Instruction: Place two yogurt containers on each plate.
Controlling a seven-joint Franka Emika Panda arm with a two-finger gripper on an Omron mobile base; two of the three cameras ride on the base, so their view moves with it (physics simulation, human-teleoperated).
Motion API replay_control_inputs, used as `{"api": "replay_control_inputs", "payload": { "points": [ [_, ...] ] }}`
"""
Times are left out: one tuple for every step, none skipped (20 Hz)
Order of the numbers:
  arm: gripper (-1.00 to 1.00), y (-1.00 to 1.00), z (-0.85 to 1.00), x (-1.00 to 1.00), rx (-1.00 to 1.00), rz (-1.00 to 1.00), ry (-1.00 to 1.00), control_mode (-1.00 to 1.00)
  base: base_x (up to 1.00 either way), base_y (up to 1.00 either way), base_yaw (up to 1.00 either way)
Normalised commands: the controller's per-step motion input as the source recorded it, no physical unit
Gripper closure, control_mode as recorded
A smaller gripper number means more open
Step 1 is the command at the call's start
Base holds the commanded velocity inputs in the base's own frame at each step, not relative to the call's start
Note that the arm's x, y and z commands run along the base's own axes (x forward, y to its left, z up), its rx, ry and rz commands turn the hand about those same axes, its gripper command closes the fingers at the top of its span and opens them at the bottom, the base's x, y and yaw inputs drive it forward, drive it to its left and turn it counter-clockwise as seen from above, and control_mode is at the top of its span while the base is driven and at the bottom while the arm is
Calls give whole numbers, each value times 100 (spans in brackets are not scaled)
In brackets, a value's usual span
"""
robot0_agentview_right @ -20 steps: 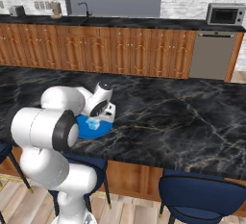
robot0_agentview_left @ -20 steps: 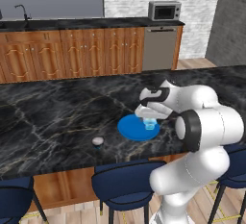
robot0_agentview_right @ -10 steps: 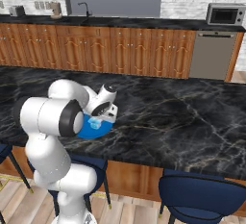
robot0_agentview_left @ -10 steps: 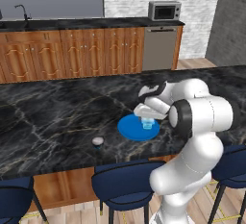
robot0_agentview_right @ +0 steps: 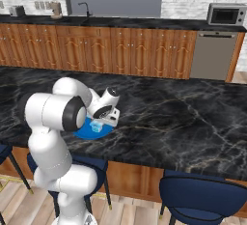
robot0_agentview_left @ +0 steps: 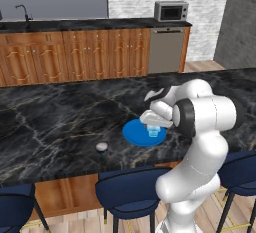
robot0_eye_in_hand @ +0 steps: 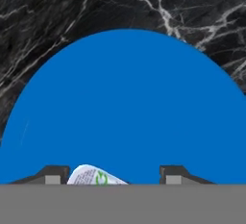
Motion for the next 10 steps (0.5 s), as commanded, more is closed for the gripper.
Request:
{"api": "replay_control_inputs", "payload": {
  "points": [
    [100,0,-29,9,0,0,0,-100,0,0,0],
    [100,0,-27,12,0,0,0,-100,0,0,0],
    [100,0,-26,16,0,0,0,-100,0,0,0],
    [100,0,-26,21,0,0,0,-100,0,0,0],
    [100,0,-26,28,0,0,0,-100,0,0,0],
    [-100,0,-24,25,0,0,0,-100,0,0,0],
    [-100,0,-14,14,0,0,0,-100,0,0,0],
    [-100,0,0,0,0,0,0,-100,0,0,0],
    [-100,0,0,0,0,0,0,-100,0,0,0],
    [-100,0,0,0,0,0,0,-100,0,0,0]
  ]
}}
